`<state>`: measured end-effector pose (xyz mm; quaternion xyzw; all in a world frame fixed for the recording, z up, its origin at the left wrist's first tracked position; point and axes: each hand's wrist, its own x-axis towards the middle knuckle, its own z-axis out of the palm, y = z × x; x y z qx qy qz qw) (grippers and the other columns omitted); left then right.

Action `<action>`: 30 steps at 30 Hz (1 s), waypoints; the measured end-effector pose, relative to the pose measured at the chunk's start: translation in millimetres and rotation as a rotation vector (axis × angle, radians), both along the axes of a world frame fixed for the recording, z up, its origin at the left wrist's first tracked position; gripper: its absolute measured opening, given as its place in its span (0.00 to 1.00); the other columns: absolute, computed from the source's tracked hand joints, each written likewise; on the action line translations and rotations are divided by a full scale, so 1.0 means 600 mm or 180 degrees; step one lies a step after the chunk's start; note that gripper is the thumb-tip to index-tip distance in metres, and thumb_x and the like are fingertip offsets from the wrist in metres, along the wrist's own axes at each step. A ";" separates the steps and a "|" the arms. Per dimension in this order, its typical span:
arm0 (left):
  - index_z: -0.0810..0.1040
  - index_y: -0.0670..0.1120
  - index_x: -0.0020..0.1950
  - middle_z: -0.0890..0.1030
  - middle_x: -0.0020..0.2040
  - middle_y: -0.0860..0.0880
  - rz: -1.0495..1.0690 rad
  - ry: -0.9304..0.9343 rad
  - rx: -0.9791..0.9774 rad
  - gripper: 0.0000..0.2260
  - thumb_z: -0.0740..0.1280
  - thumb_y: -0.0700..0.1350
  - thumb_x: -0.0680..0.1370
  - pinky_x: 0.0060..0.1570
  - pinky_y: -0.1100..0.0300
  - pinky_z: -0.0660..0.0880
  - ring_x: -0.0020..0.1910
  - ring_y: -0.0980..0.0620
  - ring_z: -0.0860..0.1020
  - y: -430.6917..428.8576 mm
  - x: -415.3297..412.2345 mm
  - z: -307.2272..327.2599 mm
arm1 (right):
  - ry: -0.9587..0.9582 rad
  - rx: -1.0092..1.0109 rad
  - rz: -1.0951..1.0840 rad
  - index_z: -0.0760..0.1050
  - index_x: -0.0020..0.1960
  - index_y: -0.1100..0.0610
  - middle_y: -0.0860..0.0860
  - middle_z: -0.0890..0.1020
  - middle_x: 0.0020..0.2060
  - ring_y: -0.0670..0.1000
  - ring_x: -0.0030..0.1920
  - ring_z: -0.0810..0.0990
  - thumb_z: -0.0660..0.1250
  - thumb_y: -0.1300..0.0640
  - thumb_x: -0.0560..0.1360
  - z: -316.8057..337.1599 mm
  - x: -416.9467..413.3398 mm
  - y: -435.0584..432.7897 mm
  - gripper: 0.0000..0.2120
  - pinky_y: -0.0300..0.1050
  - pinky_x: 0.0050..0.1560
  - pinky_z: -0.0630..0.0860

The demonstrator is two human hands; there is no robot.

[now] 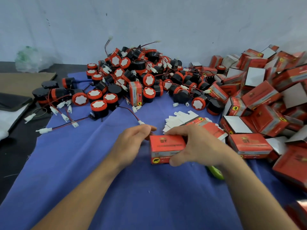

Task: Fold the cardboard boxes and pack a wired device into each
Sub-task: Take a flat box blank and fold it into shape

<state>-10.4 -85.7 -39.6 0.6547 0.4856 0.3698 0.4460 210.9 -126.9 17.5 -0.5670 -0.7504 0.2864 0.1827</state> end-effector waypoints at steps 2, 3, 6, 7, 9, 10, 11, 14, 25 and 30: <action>0.86 0.55 0.55 0.87 0.48 0.56 0.0287 -0.0250 -0.0120 0.15 0.61 0.57 0.84 0.54 0.60 0.75 0.50 0.61 0.82 0.007 -0.001 0.002 | 0.1659 -0.0080 -0.0258 0.84 0.53 0.45 0.45 0.86 0.46 0.46 0.44 0.84 0.81 0.52 0.57 0.035 0.050 -0.006 0.24 0.40 0.41 0.79; 0.86 0.55 0.54 0.87 0.47 0.58 0.0324 -0.0196 -0.0131 0.13 0.62 0.56 0.85 0.53 0.61 0.75 0.48 0.63 0.82 0.009 -0.001 0.002 | 0.2964 -0.0075 -0.0529 0.85 0.55 0.46 0.46 0.86 0.51 0.46 0.49 0.84 0.81 0.52 0.61 0.047 0.073 -0.005 0.22 0.39 0.46 0.80; 0.84 0.58 0.52 0.86 0.45 0.63 0.0268 0.0198 -0.0027 0.07 0.66 0.54 0.83 0.54 0.63 0.75 0.48 0.66 0.82 0.008 0.002 -0.002 | 0.4976 -0.0036 -0.1451 0.74 0.70 0.54 0.54 0.80 0.67 0.54 0.65 0.81 0.69 0.48 0.79 0.056 0.120 0.009 0.23 0.49 0.60 0.80; 0.83 0.59 0.52 0.86 0.45 0.63 0.0255 0.0307 0.0033 0.06 0.67 0.51 0.83 0.53 0.65 0.74 0.48 0.66 0.82 0.006 0.004 -0.002 | 0.4546 -0.0014 -0.1714 0.71 0.73 0.55 0.55 0.79 0.68 0.54 0.65 0.81 0.69 0.51 0.80 0.053 0.121 0.014 0.23 0.49 0.59 0.80; 0.82 0.60 0.53 0.86 0.46 0.62 0.0257 0.0415 0.0127 0.07 0.67 0.49 0.83 0.51 0.68 0.73 0.49 0.66 0.82 0.004 0.005 -0.001 | 0.3026 0.0127 -0.1911 0.71 0.74 0.52 0.50 0.79 0.67 0.47 0.58 0.83 0.73 0.57 0.78 0.037 0.102 0.020 0.26 0.42 0.53 0.81; 0.82 0.60 0.54 0.86 0.47 0.60 0.0273 0.0421 0.0139 0.07 0.67 0.48 0.83 0.50 0.68 0.74 0.49 0.65 0.82 0.004 0.005 0.000 | 0.2166 0.0158 -0.1854 0.71 0.75 0.50 0.46 0.79 0.66 0.43 0.55 0.83 0.75 0.56 0.76 0.027 0.084 0.021 0.29 0.39 0.50 0.80; 0.83 0.60 0.55 0.86 0.48 0.59 0.0285 0.0433 0.0146 0.07 0.68 0.48 0.83 0.49 0.70 0.74 0.49 0.64 0.82 0.004 0.005 0.001 | 0.1303 0.0179 -0.1794 0.70 0.75 0.48 0.44 0.78 0.66 0.42 0.53 0.82 0.76 0.52 0.75 0.015 0.066 0.021 0.31 0.39 0.49 0.78; 0.84 0.58 0.57 0.86 0.48 0.58 0.0260 0.0508 0.0146 0.10 0.71 0.43 0.80 0.45 0.75 0.73 0.48 0.62 0.81 0.003 0.004 -0.001 | -0.0690 0.0015 -0.1488 0.61 0.79 0.52 0.53 0.71 0.73 0.56 0.71 0.70 0.72 0.39 0.73 -0.029 0.010 0.026 0.41 0.53 0.68 0.69; 0.80 0.61 0.62 0.85 0.48 0.63 0.0511 0.0435 0.0167 0.19 0.71 0.40 0.78 0.45 0.73 0.73 0.49 0.68 0.80 0.011 0.001 -0.006 | -0.1609 0.1051 -0.1467 0.71 0.46 0.51 0.52 0.82 0.43 0.59 0.39 0.74 0.61 0.55 0.80 -0.042 -0.088 0.034 0.04 0.46 0.31 0.57; 0.72 0.60 0.72 0.79 0.62 0.62 0.0625 0.0005 0.0372 0.26 0.72 0.39 0.79 0.49 0.72 0.75 0.54 0.68 0.79 0.013 0.003 -0.005 | -0.0405 0.1924 -0.1590 0.78 0.45 0.52 0.50 0.82 0.36 0.52 0.36 0.74 0.56 0.52 0.82 -0.059 -0.091 0.012 0.14 0.51 0.34 0.68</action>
